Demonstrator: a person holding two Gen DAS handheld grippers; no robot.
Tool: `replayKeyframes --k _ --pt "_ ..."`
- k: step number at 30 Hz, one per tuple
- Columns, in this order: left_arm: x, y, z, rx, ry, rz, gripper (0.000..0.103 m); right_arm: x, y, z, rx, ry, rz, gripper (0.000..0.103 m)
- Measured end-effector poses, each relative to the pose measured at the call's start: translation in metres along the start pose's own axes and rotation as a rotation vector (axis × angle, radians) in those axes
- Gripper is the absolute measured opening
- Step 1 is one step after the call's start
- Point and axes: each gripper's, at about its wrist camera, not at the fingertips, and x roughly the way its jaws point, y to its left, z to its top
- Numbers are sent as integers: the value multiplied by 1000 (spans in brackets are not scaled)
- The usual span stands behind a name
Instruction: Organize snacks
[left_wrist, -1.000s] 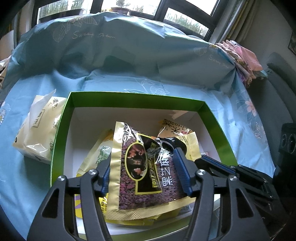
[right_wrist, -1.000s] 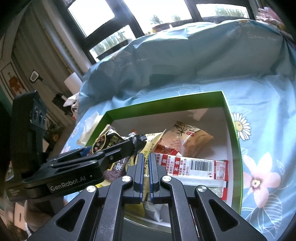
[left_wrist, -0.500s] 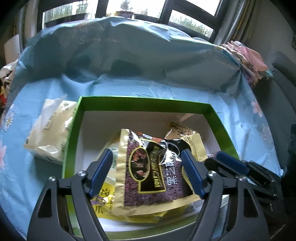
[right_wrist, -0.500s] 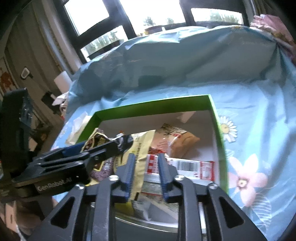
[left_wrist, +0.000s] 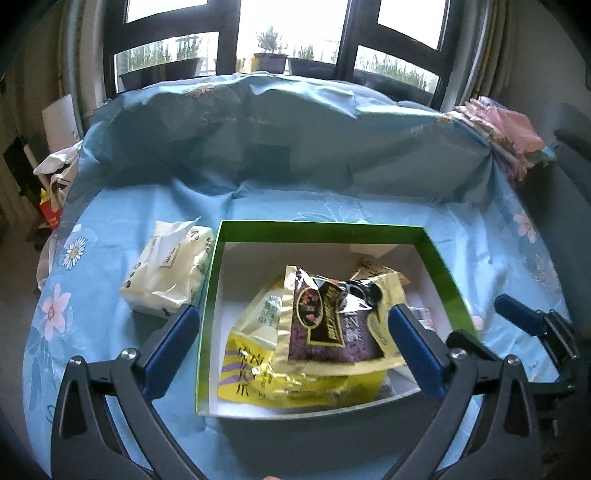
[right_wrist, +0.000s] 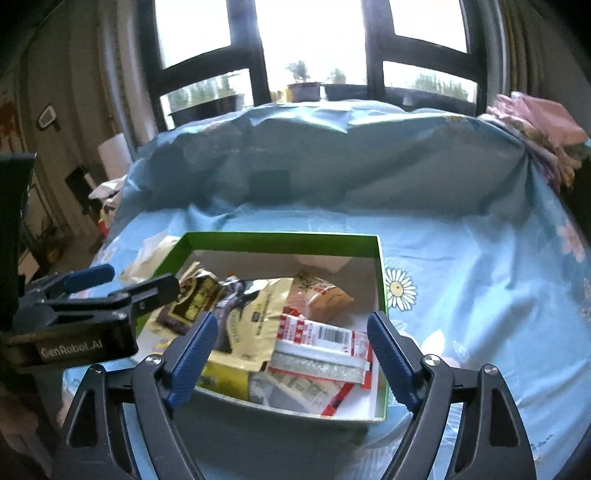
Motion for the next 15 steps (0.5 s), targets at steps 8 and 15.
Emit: replayKeyframes --k 8,15 --pt "-27 -6 -12 13 31 2 103 -18 11 -6 -36 -1 17 83" --pt "-37 -4 -23 -2 39 10 103 -29 16 -12 -65 4 12 83"
